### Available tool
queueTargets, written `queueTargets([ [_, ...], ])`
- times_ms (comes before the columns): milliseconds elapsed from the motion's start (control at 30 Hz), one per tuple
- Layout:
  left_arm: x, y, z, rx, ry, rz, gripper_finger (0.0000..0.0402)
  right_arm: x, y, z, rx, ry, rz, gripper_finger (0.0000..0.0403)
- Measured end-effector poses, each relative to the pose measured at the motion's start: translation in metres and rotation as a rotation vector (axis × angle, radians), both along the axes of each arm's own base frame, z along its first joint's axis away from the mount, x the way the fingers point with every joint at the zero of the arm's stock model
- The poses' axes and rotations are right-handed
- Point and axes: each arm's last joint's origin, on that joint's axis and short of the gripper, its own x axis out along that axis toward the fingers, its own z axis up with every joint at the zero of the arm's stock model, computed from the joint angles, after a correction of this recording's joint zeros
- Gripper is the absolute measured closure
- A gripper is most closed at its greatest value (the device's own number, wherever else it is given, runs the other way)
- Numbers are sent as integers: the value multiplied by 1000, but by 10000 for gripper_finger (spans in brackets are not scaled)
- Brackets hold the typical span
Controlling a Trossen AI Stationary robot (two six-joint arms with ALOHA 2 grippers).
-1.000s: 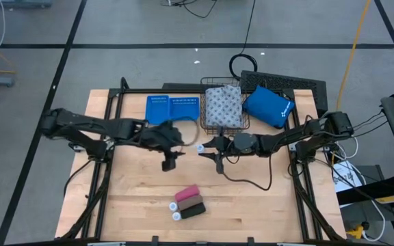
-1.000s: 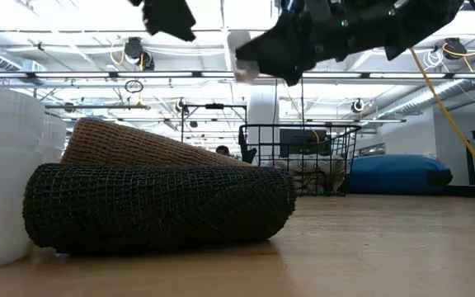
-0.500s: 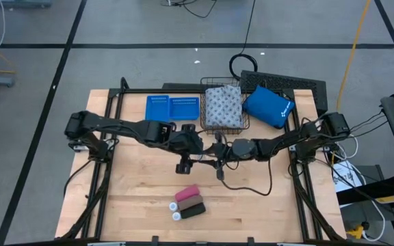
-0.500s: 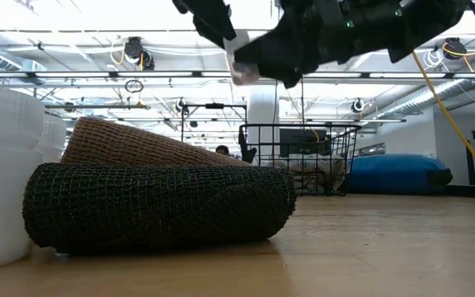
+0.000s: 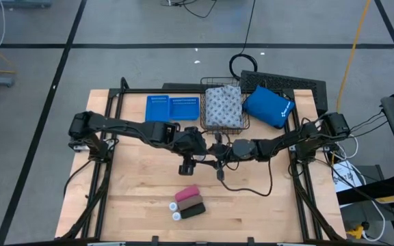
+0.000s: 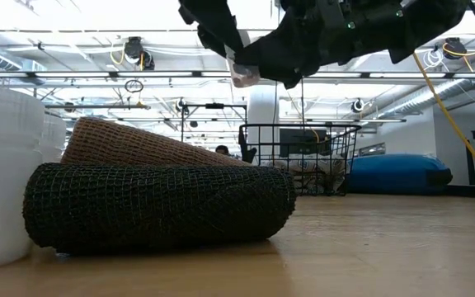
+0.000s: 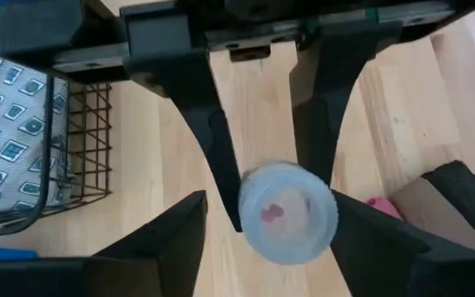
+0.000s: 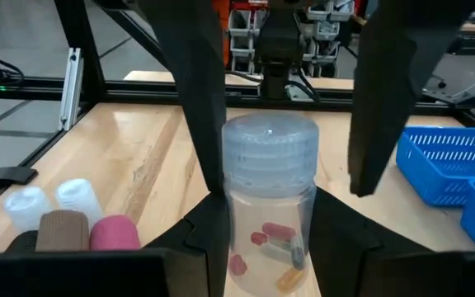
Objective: Pick & Place Medicine items
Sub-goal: Put the transparent pill bottle into the right blue bin
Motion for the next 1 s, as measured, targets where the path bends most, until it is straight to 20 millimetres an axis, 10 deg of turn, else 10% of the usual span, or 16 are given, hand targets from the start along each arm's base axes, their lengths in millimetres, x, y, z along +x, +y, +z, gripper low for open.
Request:
queueTargets([
  [300,1,0,-1,-1,0,-4,261,0,0,-2,1,12,-5,287],
  [567,-2,0,5,2,-20,-1,265,0,0,1,1,-4,-5,286],
  [1000,-42,27,54,120,-112,113,265,-25,-6,27,-7,66,-71,100],
])
